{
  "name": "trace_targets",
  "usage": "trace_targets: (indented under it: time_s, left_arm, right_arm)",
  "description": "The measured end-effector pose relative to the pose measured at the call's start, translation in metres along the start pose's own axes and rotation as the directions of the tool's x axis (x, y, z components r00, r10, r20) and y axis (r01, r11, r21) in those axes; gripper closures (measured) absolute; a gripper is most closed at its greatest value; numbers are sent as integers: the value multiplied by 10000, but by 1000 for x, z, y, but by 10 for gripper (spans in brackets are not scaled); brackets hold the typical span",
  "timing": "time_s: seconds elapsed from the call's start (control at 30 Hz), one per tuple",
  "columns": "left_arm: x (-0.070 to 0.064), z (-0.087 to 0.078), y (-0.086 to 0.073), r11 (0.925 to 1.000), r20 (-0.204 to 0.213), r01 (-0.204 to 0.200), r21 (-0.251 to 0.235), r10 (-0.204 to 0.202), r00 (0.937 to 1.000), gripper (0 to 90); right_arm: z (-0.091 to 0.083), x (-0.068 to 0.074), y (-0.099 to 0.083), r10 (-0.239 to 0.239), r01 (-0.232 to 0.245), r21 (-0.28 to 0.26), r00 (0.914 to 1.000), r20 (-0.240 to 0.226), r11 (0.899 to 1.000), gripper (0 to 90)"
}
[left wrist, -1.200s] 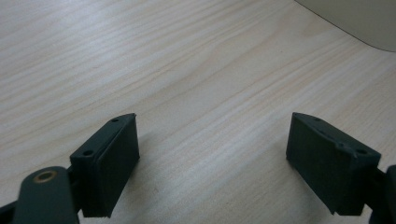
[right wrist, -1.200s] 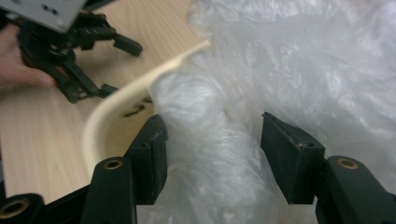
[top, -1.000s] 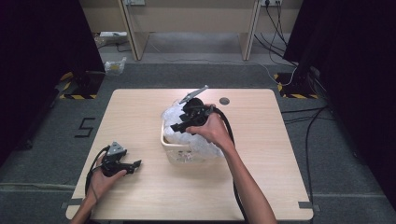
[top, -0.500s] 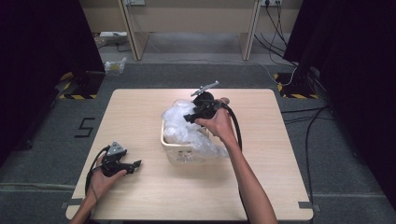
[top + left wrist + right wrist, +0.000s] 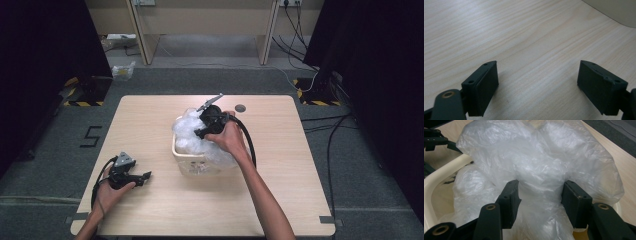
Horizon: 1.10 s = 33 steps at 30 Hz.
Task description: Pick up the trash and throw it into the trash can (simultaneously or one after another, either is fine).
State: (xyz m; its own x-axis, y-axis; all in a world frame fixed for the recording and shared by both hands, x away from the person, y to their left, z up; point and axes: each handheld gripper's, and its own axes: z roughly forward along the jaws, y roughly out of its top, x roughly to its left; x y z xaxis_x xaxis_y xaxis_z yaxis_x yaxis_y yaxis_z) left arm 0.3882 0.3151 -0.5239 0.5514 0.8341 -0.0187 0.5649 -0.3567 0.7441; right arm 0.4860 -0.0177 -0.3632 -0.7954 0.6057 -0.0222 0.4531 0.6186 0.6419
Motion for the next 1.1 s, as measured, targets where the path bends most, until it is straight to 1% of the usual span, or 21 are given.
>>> trace_targets:
  time_s: [0.07,0.1,0.17,0.2,0.23,0.27,0.37,0.47,0.53,0.6,0.67,0.77,0.83,0.87,0.9,0.93,0.97,1.0,1.03,1.07,1.1]
  left_arm:
    - [0,0,0,10000,7,-4,18,4,10000,162]
    - [0,0,0,10000,17,-5,29,5,10000,162]
    - [0,0,0,10000,-1,-2,0,2,10000,162]
    - [0,0,0,10000,-1,-3,0,3,10000,162]
    - [0,0,0,10000,1,0,-2,0,10000,162]
    - [0,0,0,10000,0,2,-2,-2,10000,162]
    - [0,0,0,10000,7,15,0,-15,10000,162]
    - [0,0,0,10000,-1,16,-19,-16,10000,162]
    - [0,0,0,10000,1,15,-4,-15,10000,162]
    - [0,0,0,10000,2,11,-5,-11,10000,162]
    - [0,0,0,10000,1,11,-4,-11,10000,162]
    - [0,0,0,10000,-6,17,-15,-17,10000,162]
    - [0,0,0,10000,17,13,20,-13,10000,162]
    - [0,0,0,10000,12,10,17,-10,10000,162]
    - [0,0,0,10000,3,15,1,-15,10000,162]
    - [0,0,0,10000,3,15,1,-15,10000,162]
    - [0,0,0,10000,17,7,19,-7,10000,162]
    - [0,0,0,10000,-4,18,-17,-18,10000,162]
    - [0,0,0,10000,-4,19,-16,-19,10000,162]
    - [0,0,0,10000,-1,14,-16,-14,10000,162]
    - [0,0,0,10000,-1,14,-16,-14,10000,162]
  right_arm:
    - [3,2,0,-238,240,152,9996,-119,9996,495]
    - [8,4,-1,-304,311,343,9993,-205,9989,496]
    - [9,4,-1,-340,349,397,9991,-245,9986,496]
    - [10,5,-1,-333,347,436,9990,-311,9984,497]
    - [12,6,-2,-417,440,525,9981,-451,9976,506]
    - [13,6,-2,-455,482,575,9978,-473,9972,510]
    - [17,4,-5,-449,492,798,9975,-545,9956,535]
    - [21,2,-9,-404,461,854,9970,-663,9953,551]
    - [20,3,-9,-423,482,889,9968,-677,9949,547]
    - [21,4,-9,-533,601,983,9961,-710,9933,526]
    - [20,4,-9,-466,540,976,9960,-765,9938,511]
    - [14,1,-10,-322,372,464,9940,-1044,9982,449]
    - [1,-3,-11,-80,72,-74,9940,-1088,9999,406]
    - [-4,-4,-11,22,-48,-234,9944,-1060,9997,392]
    - [-19,-8,-13,216,-299,-695,9929,-1166,9971,382]
    - [-19,-8,-13,216,-299,-695,9929,-1166,9971,382]
    - [-25,-10,-14,294,-398,-867,9926,-1176,9954,375]
    - [-34,-13,-16,419,-551,-1134,9924,-1153,9920,362]
    - [-42,-15,-18,499,-641,-1279,9925,-1114,9897,358]
    - [-55,-19,-24,573,-715,-1541,9939,-946,9855,353]
    - [-55,-19,-24,573,-715,-1541,9939,-946,9855,353]
